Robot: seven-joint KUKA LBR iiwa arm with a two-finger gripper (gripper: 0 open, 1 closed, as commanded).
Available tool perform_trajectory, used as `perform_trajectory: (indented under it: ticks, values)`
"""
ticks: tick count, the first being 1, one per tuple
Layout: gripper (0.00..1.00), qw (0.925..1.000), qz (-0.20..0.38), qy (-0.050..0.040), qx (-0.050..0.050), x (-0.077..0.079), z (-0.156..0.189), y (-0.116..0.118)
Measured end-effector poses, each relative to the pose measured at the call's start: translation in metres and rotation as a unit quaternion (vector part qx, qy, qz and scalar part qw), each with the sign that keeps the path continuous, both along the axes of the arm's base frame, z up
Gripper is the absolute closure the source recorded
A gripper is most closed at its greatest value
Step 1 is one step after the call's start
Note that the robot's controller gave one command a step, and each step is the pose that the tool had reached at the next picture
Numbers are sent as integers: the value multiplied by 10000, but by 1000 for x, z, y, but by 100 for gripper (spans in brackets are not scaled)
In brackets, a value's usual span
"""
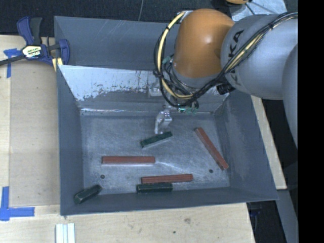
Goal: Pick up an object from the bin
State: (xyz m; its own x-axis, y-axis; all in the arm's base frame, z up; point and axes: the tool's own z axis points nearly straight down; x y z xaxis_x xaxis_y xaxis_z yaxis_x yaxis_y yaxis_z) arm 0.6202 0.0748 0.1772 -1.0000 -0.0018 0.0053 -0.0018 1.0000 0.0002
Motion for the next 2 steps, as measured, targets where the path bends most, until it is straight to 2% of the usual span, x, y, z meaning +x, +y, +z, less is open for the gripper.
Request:
perform_trajectory:
  ticks: [1, 2]
  values:
    - [0, 10000, -8, -44, 3, 2, 5, 0]
    - [0, 9997, 217, -59, 0, -14, -79, -20]
